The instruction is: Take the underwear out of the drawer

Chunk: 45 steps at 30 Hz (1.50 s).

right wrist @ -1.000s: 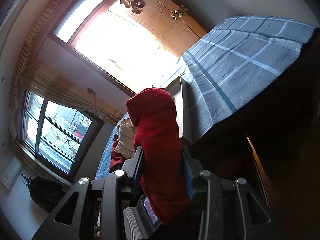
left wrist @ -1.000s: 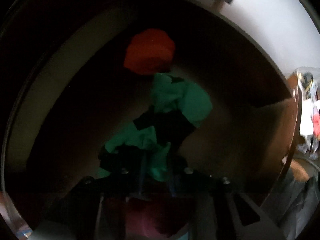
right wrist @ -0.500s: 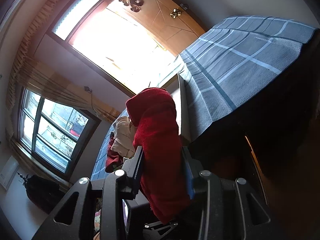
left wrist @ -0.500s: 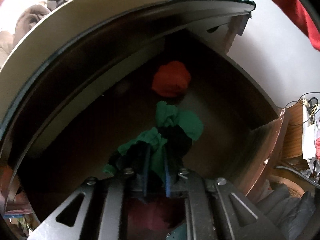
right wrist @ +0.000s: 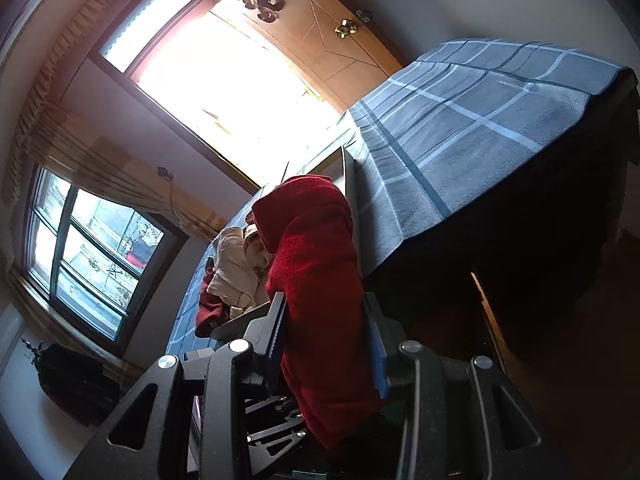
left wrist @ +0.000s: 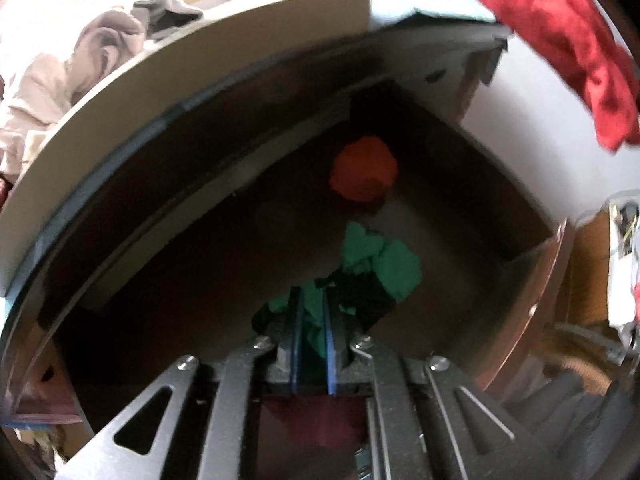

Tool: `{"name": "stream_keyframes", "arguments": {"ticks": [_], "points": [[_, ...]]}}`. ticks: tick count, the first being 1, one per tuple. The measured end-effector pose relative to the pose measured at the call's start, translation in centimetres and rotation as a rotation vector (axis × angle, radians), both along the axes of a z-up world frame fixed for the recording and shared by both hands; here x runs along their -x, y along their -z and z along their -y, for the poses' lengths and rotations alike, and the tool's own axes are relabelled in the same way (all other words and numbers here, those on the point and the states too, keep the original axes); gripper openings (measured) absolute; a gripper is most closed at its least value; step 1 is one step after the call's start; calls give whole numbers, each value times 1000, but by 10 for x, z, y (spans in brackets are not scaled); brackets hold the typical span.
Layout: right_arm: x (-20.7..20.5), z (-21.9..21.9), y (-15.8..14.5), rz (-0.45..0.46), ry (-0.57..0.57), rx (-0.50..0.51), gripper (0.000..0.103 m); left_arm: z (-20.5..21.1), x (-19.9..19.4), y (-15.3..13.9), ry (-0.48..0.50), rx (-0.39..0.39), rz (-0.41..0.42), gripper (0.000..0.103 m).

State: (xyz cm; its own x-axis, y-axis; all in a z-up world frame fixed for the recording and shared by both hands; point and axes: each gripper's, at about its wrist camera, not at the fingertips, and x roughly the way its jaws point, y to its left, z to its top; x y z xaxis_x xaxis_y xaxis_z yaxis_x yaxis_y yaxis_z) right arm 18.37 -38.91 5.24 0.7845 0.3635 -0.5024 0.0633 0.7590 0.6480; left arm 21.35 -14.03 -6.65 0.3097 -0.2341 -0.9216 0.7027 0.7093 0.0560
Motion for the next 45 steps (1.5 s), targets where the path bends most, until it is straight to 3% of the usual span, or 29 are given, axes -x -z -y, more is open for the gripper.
{"name": "stream_keyframes", "arguments": {"ticks": [4, 8, 13, 23, 27, 35, 45], "points": [[12, 1, 3, -12, -8, 75, 38, 9, 2, 16, 48, -24, -35, 9], [25, 10, 24, -92, 6, 121, 38, 25, 0, 33, 75, -57, -52, 10], [30, 12, 57, -181, -19, 112, 38, 50, -2, 50, 129, -102, -65, 19], [29, 6, 87, -244, -44, 113, 38, 80, -11, 71, 149, -171, -62, 20], [31, 7, 88, -246, -43, 118, 38, 82, -9, 75, 134, -152, -37, 20], [30, 2, 88, -250, -46, 120, 38, 79, -8, 76, 111, -126, -33, 9], [28, 2, 91, -259, -40, 127, 38, 78, -14, 80, 97, -120, -20, 7]]}}
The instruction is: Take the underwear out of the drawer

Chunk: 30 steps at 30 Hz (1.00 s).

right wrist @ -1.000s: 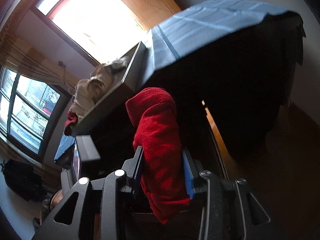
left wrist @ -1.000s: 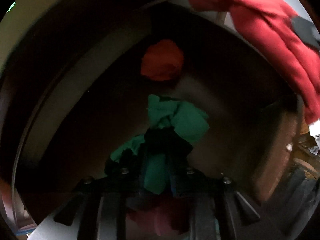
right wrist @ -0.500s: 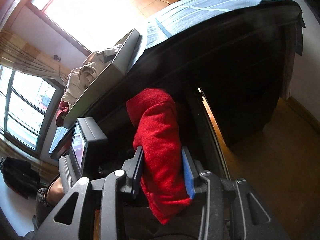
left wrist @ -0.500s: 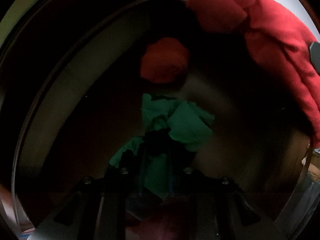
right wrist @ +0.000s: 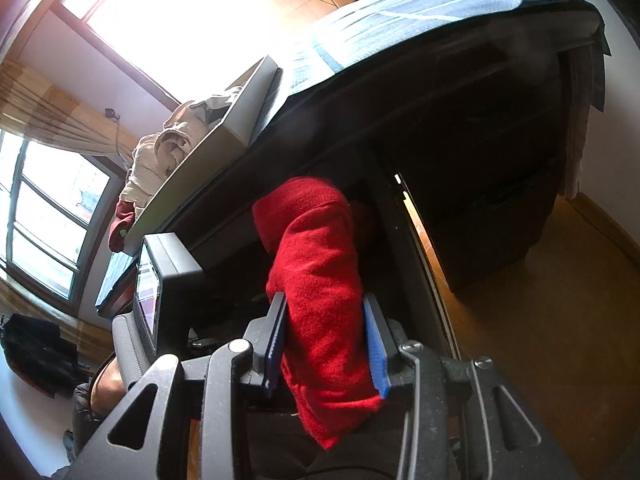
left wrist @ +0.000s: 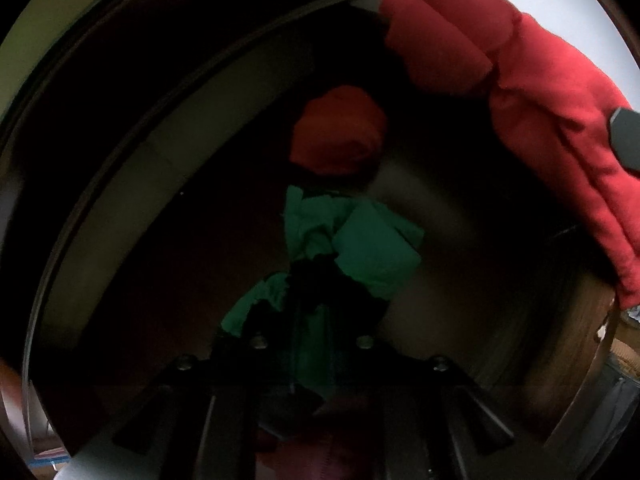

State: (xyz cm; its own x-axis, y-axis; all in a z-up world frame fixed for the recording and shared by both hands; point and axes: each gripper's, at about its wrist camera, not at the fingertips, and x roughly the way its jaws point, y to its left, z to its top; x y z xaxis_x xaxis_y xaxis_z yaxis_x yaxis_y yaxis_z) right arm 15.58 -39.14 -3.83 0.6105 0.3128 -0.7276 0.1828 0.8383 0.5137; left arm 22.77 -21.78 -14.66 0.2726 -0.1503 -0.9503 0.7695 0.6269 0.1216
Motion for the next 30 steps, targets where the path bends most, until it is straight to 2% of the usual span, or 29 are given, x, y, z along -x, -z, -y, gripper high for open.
{"name": "stream_keyframes", "arguments": {"ticks": [7, 9, 17, 30], "points": [[-2, -6, -1, -4, -5, 16, 38, 4, -4, 2, 0, 1, 3, 7], [-2, -6, -1, -4, -5, 16, 38, -4, 9, -2, -8, 11, -3, 7], [-3, -7, -1, -7, -2, 25, 38, -24, -3, -15, -21, 44, -6, 7], [-3, -12, -3, -6, -5, 75, 38, -46, 1, -35, -43, 104, 18, 3]]}}
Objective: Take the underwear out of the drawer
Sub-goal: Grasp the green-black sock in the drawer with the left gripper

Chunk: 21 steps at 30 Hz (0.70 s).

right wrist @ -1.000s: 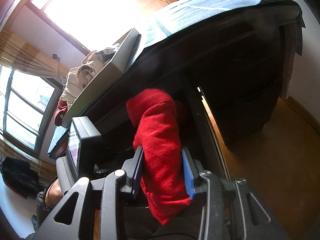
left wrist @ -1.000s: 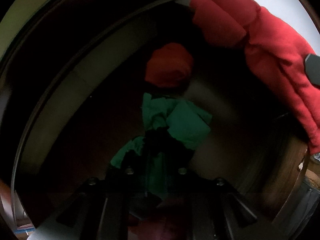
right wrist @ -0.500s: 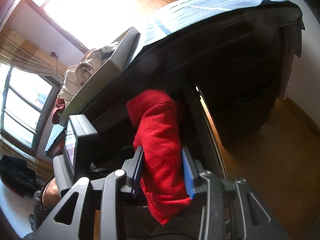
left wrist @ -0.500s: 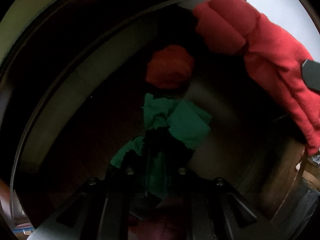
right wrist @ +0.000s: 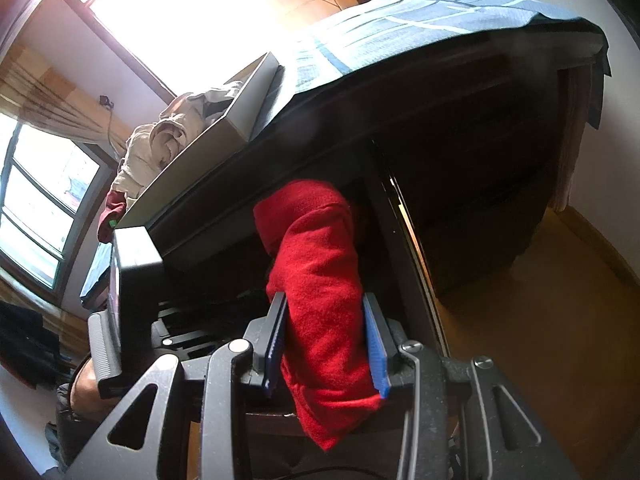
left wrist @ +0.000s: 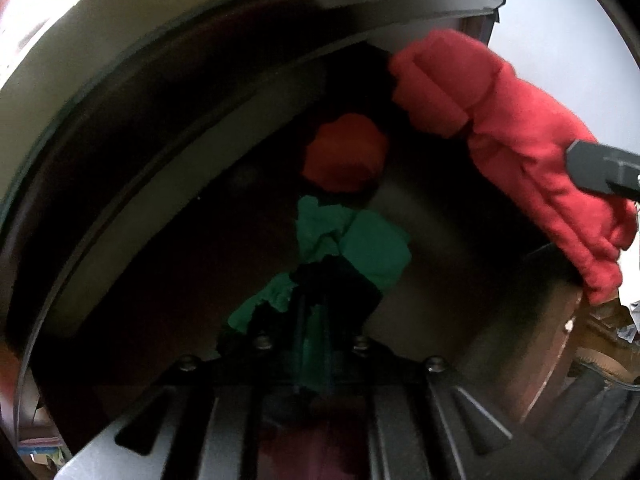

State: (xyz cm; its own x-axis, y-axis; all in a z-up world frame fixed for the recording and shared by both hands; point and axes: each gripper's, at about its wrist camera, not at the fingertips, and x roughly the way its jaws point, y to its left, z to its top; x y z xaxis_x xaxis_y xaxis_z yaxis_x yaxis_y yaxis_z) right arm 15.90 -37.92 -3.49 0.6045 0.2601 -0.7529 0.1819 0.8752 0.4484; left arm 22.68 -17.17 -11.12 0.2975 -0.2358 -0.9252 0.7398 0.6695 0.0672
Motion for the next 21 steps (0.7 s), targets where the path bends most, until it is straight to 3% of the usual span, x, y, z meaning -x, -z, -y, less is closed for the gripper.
{"name": "stream_keyframes", "arguments": {"ticks": [11, 21], "points": [[1, -6, -5, 8, -6, 24, 38, -29, 3, -38, -35, 61, 78, 2], [1, -5, -3, 5, -14, 17, 38, -28, -1, -18, 23, 8, 4, 4]]}}
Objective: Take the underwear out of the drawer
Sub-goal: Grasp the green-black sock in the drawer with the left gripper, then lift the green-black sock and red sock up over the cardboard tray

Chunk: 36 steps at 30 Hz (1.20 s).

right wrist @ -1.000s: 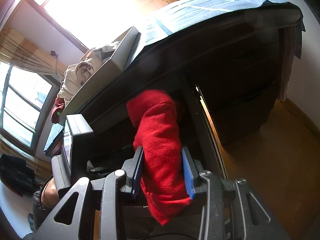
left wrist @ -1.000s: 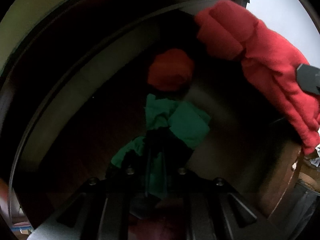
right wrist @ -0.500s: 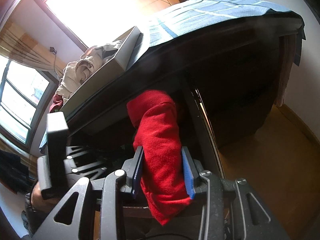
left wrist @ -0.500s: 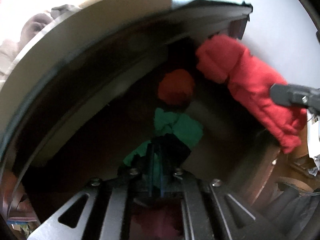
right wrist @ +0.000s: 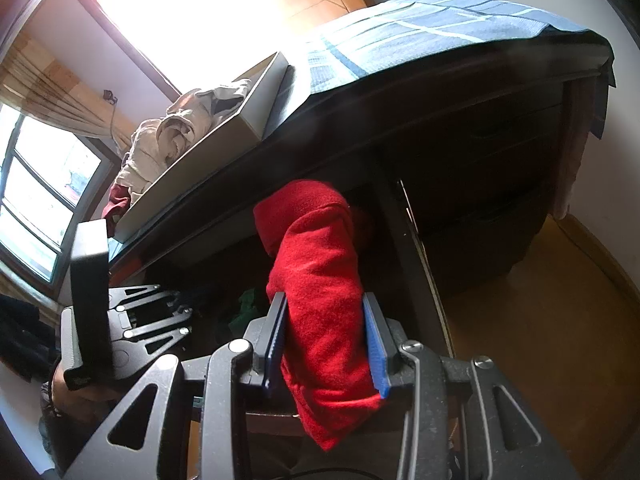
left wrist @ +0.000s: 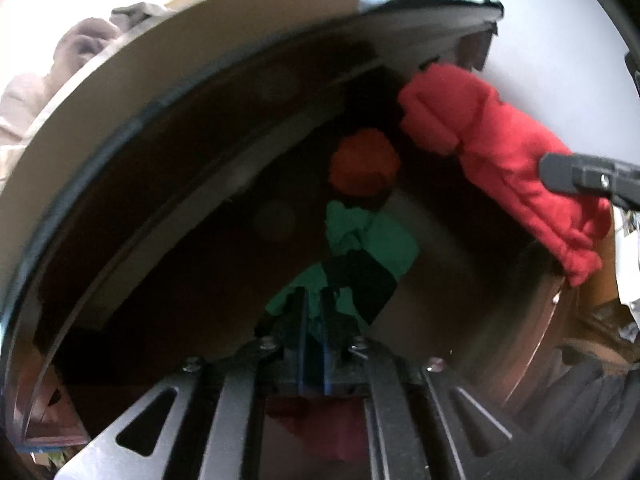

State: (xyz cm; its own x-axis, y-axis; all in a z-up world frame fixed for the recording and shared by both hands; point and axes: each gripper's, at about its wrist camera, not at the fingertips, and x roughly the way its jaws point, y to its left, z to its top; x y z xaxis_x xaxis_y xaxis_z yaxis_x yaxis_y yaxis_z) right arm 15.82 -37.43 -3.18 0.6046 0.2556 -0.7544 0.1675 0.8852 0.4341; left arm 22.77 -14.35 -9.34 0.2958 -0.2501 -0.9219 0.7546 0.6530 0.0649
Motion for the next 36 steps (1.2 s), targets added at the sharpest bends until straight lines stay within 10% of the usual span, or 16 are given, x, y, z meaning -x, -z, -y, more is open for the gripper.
{"name": "stream_keyframes", "arguments": {"ticks": [3, 13, 15, 17, 25, 36], "points": [[-2, 1, 4, -10, 1, -5, 38, 8, -2, 14, 68, -18, -56, 12], [-6, 8, 10, -23, 9, -23, 38, 45, -3, 68, 285, -170, -98, 88], [-6, 9, 11, -22, 15, -19, 38, 41, -17, 65, 208, -133, -120, 69], [-7, 9, 12, -23, 17, -18, 38, 30, -33, 56, 97, -118, -102, 26], [-8, 14, 11, -15, 27, -93, 38, 0, -17, 27, 28, 5, -113, 21], [-2, -1, -56, 131, -40, -136, 38, -74, 39, -99, 25, 240, 19, 21]]}}
